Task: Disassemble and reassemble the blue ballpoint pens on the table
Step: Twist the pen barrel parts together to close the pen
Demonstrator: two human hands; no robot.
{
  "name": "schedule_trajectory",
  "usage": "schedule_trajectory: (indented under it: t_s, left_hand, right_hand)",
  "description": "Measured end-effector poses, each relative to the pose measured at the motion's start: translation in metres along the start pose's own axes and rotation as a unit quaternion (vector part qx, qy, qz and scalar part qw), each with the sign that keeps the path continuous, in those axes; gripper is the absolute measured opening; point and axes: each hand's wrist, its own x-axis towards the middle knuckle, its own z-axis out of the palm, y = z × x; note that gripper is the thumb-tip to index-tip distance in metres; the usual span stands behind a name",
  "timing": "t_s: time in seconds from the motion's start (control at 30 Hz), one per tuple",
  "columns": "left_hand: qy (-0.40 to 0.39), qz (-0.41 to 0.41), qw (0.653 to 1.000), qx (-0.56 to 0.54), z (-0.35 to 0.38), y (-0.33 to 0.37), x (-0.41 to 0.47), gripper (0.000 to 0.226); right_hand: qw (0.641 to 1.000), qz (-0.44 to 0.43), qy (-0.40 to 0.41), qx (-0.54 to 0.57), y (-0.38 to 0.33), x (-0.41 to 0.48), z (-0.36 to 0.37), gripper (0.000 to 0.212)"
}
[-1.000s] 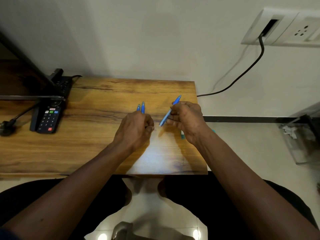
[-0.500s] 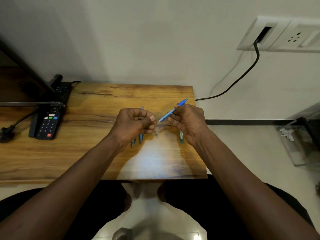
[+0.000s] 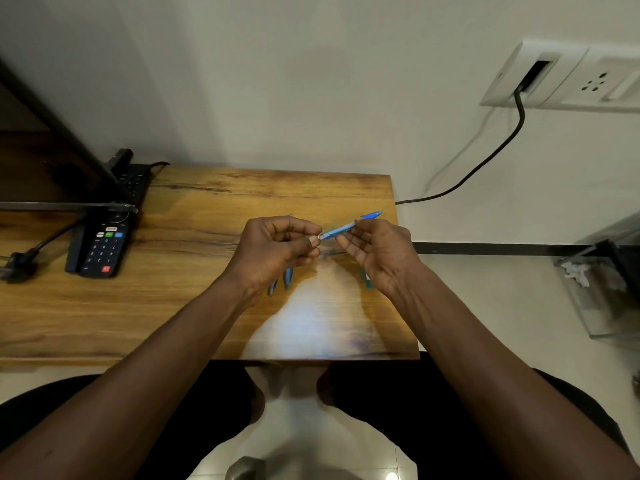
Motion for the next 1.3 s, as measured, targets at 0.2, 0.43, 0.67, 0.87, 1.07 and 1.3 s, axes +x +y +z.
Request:
schedule_trajectory:
  t_s: [0.2, 0.43, 0.67, 0.87, 1.07, 1.3]
  left_hand:
    - [0.019, 0.016, 1.000, 0.005, 0.004, -0.001, 0.000, 0.014]
    - [0.054, 0.040, 0.998, -0.004, 0.012, -0.003, 0.001, 0.011]
    - [0.078, 0.050, 0.996, -0.003, 0.014, -0.001, -0.001, 0.015]
    - [0.088, 0.065, 0.994, 0.008, 0.014, -0.002, -0.002, 0.014]
    - [0.097, 0.064, 0.993, 0.020, 0.012, -0.003, -0.001, 0.015]
    - [0.119, 0.074, 0.989, 0.046, 0.012, -0.005, -0.002, 0.015]
  right_hand:
    - [1.000, 0.007, 0.004, 0.005, 0.000, 0.000, -0.002, 0.002]
    - [1.000, -0.004, -0.008, 0.016, -0.005, 0.001, -0.005, 0.011]
    - [1.000, 0.004, -0.012, 0.023, -0.005, -0.001, -0.004, 0.007]
    - [1.000, 0.013, -0.007, 0.023, -0.005, -0.003, -0.003, 0.004]
    - [1.000, 0.018, -0.008, 0.015, -0.004, -0.002, -0.002, 0.005]
    - [0.999, 0.028, -0.020, 0.021, -0.003, -0.005, -0.001, 0.008]
